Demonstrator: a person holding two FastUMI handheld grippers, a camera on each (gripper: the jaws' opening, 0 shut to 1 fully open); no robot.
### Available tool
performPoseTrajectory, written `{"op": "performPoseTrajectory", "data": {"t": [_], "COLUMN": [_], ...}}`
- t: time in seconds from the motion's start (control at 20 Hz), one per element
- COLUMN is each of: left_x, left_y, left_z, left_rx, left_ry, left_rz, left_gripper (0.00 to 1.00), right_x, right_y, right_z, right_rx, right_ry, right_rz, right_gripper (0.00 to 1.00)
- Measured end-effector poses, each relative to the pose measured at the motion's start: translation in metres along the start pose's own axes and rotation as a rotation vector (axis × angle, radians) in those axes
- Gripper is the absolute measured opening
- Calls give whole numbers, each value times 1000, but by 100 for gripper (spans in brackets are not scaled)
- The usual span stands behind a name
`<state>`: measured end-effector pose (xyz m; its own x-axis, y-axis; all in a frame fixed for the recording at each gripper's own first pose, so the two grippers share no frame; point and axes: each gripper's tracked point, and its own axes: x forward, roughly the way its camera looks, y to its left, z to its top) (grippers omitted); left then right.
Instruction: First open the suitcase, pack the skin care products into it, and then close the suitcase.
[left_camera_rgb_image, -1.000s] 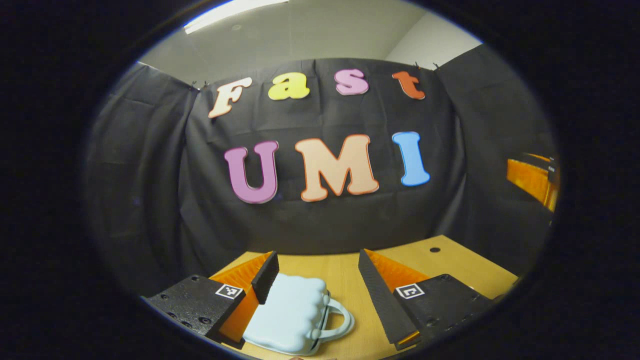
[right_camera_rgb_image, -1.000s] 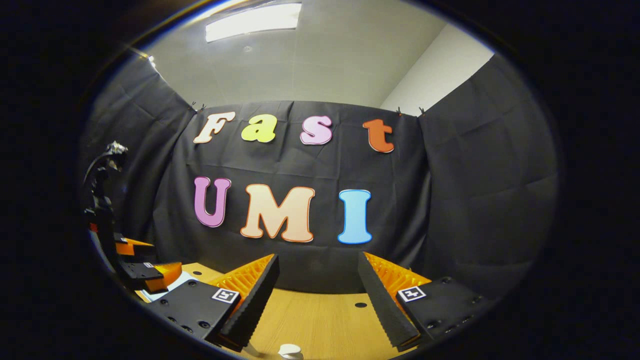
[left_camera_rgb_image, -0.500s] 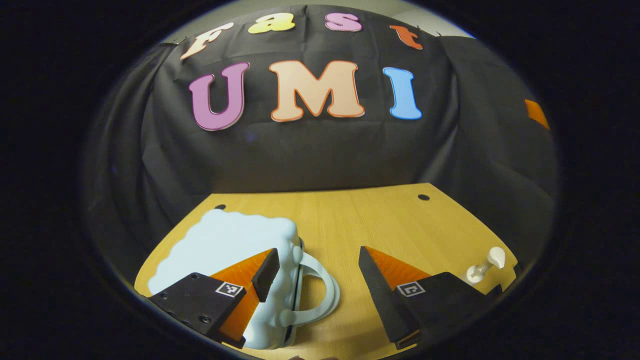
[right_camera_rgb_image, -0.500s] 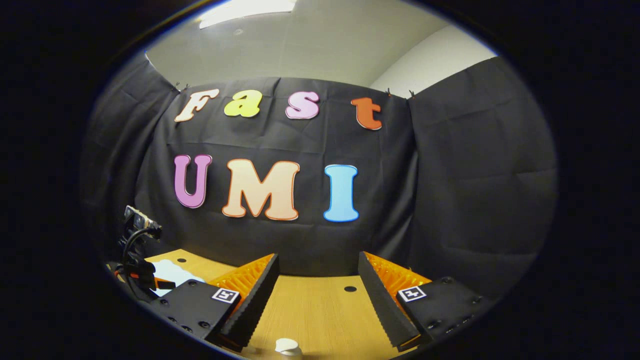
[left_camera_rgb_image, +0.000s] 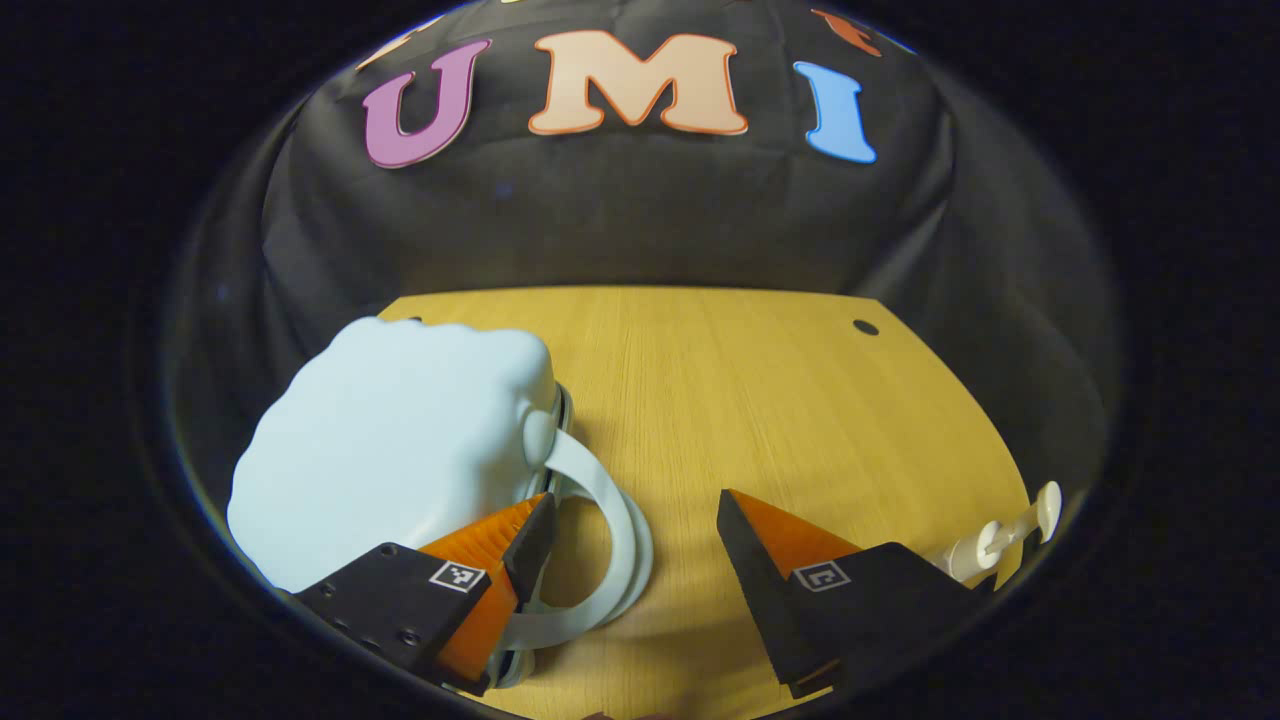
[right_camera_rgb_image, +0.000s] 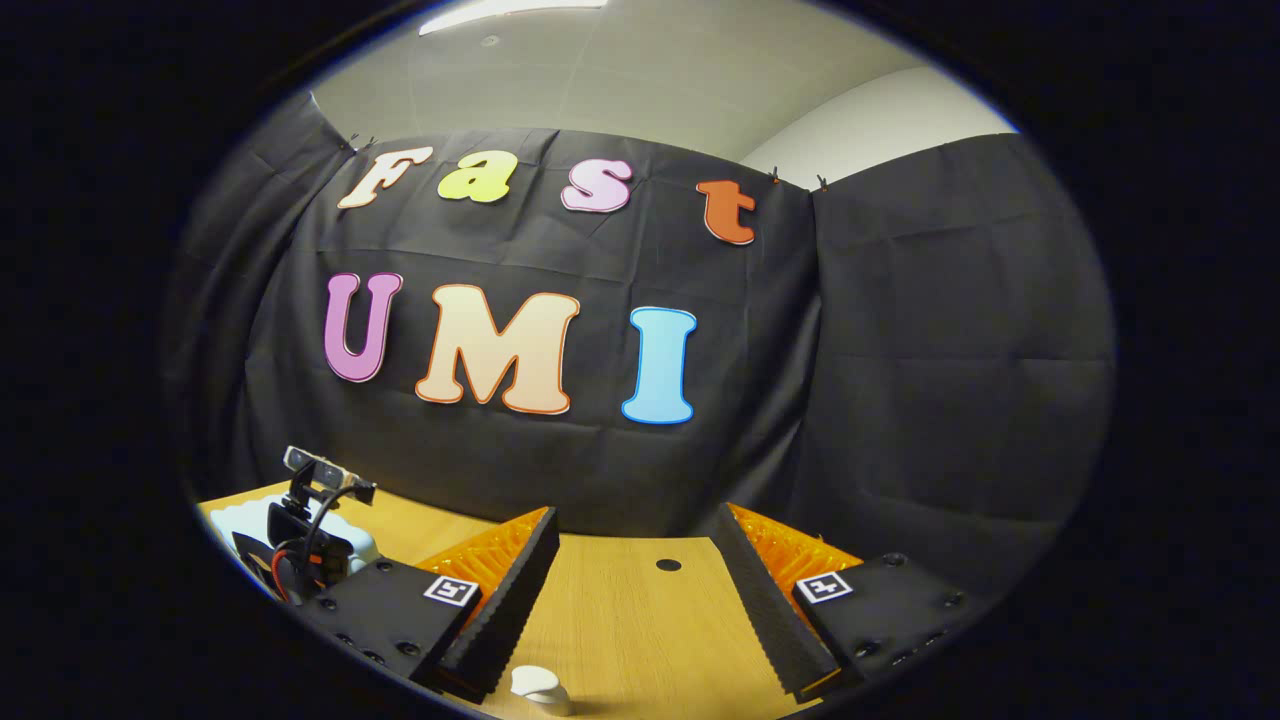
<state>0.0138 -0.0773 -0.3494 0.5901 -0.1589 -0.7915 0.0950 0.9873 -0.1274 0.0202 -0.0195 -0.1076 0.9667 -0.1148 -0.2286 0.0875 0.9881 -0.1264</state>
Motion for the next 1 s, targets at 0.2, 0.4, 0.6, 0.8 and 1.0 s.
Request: {"op": "performPoseTrajectory", "data": {"t": [0.2,0.4,0.6,0.8,1.0], "left_x": [13,13,13,0,-23], "left_y": [-3,-4,6,0,3], "left_z": [-20,-20,-25,-7,21], "left_rx": [-17,22,64,61,46], "left_ry": [98,129,178,136,99], "left_rz": [-3,-30,-36,-72,-125], "left_gripper": [90,59,11,2,0], "right_x": [5,6,6,6,7], "right_y": [1,2,8,15,22], "right_z": [-2,-2,-4,0,1], "right_rx": [-6,-14,-12,-6,16], "right_ry": [2,-3,-7,-26,-31], "right_rz": [1,-4,6,25,38], "right_gripper": [99,99,99,99,98]}}
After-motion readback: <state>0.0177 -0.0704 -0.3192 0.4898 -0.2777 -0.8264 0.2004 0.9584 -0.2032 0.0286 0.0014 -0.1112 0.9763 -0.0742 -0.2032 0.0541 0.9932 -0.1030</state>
